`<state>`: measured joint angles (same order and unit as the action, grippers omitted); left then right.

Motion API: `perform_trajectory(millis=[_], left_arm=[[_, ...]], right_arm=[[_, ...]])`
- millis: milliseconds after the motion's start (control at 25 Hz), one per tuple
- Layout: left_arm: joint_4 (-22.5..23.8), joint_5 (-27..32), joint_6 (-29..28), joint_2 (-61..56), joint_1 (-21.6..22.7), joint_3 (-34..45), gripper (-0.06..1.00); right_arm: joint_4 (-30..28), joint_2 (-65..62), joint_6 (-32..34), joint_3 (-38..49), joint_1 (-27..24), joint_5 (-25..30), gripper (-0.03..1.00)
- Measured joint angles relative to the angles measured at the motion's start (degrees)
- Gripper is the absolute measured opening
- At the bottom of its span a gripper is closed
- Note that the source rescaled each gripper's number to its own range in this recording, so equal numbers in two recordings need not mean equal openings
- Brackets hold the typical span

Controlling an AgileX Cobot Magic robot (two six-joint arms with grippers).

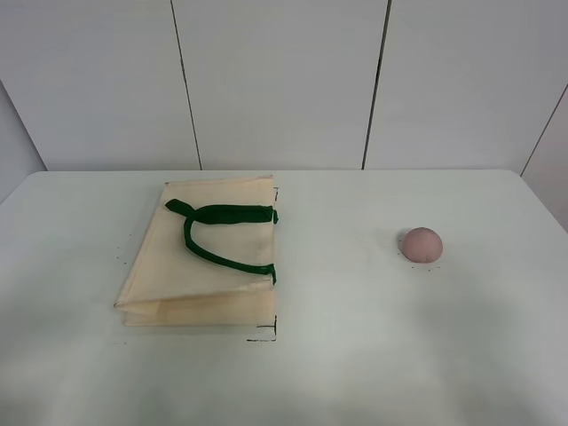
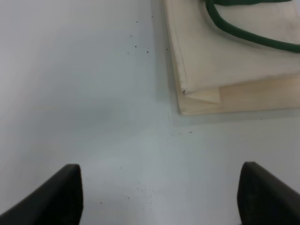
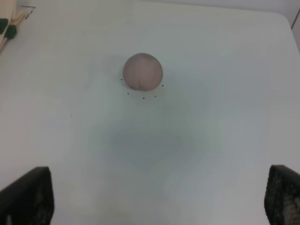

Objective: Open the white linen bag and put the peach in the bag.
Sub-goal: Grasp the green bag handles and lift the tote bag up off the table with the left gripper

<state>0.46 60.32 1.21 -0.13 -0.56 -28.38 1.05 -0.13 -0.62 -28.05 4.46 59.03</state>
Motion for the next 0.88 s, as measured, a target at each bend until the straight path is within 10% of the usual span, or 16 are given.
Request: perform_trajectory(millis=[520,880], left_arm=[[0.5,-0.4,-0.1,2.8,0.0,-2.2,0.97],[0.3,-2.3,-1.2,35.9,0.0,-16.5,0.97]], right_arm=[[0.0,0.0,0.0,0.0,0.0,0.0,1.0],[0.0,0.0,0.0,0.0,0.0,0.0,1.0]])
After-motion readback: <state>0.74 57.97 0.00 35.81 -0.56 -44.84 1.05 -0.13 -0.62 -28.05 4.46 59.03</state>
